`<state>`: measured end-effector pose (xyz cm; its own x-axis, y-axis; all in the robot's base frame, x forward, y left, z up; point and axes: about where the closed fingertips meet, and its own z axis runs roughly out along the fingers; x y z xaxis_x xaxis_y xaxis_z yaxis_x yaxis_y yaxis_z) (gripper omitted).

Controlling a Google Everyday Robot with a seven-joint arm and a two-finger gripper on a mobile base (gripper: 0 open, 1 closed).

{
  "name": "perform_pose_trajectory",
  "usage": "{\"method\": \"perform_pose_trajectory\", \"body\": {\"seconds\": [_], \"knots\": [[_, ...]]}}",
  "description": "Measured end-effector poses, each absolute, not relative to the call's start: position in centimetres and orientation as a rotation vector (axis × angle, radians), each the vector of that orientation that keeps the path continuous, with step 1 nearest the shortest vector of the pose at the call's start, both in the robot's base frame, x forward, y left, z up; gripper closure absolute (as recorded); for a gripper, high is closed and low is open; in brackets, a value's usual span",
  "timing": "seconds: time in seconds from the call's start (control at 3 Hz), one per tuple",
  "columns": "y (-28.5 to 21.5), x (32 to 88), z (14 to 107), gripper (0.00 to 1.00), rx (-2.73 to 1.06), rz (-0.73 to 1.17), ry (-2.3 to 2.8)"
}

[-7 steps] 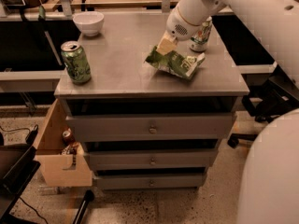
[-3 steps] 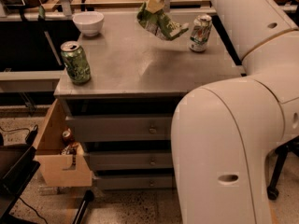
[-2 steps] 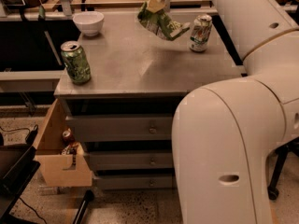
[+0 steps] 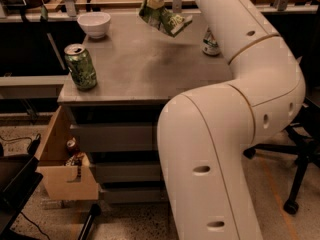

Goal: Move green jalapeno chip bag near white bowl

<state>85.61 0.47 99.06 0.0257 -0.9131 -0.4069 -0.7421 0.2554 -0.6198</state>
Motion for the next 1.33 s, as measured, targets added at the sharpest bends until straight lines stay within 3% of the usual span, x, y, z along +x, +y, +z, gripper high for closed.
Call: {"method": "perform_pose_trajectory", "body": {"seconds": [0.67,1.0,1.33], "knots": [[3.4,92.0,97.7,1.0,-1.558,-0.453,1.554],[4.7,93.9,96.7,1.0,-1.52,-0.451,1.502],[4.9,94.1,96.4,0.83,-1.519,-0.45,1.5]]}}
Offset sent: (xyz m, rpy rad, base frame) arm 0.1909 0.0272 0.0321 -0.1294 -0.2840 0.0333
